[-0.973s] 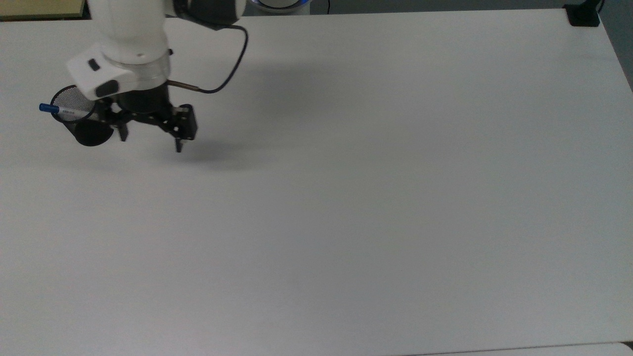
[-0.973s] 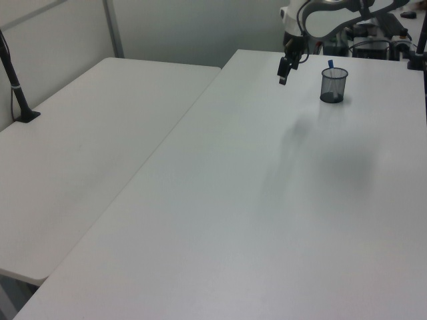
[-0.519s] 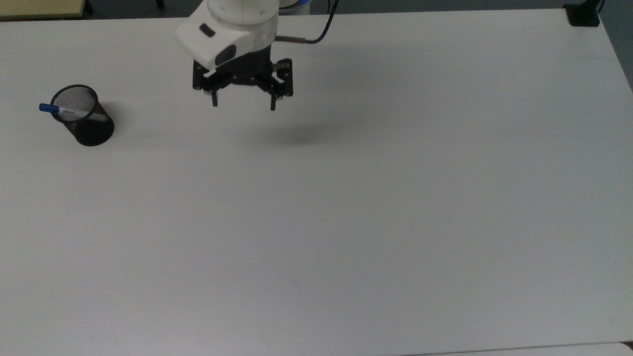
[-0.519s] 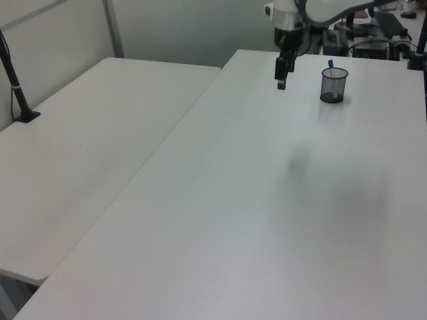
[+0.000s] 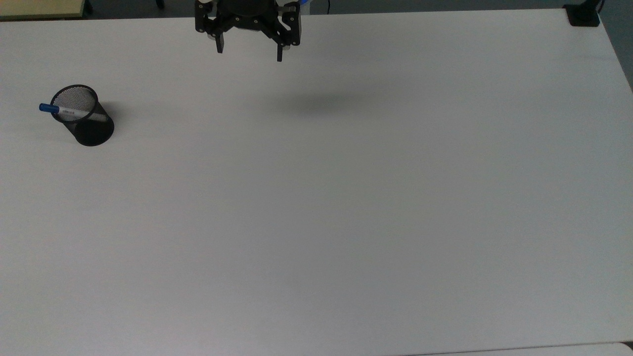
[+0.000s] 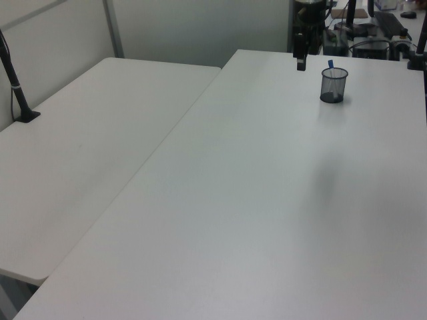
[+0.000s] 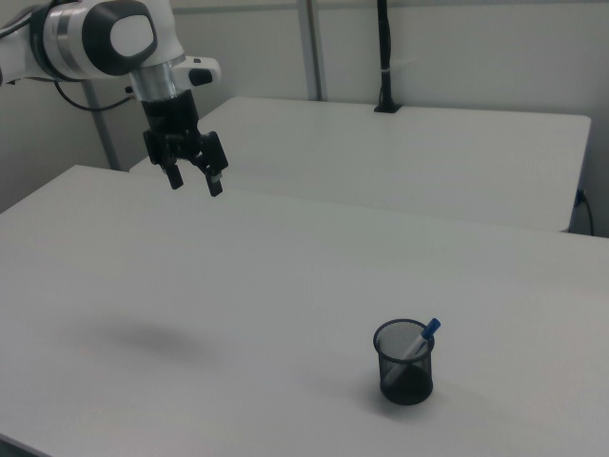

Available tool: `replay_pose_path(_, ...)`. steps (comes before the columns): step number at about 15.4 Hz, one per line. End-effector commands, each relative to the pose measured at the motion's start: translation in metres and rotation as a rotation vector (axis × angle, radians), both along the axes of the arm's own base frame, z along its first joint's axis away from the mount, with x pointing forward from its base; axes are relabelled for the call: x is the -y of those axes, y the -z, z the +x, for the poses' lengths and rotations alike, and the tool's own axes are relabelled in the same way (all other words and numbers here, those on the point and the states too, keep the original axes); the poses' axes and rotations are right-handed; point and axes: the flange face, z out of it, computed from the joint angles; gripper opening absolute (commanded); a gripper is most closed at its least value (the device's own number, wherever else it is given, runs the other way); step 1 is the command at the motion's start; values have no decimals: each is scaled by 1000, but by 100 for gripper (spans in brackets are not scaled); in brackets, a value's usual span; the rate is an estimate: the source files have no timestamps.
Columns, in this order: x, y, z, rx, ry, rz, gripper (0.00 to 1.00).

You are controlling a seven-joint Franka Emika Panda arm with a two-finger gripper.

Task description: Insert the marker

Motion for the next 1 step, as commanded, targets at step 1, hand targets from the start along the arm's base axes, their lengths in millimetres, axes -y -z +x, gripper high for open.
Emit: replay_pose_path(1,-1,5,-9,-23,20,17,100)
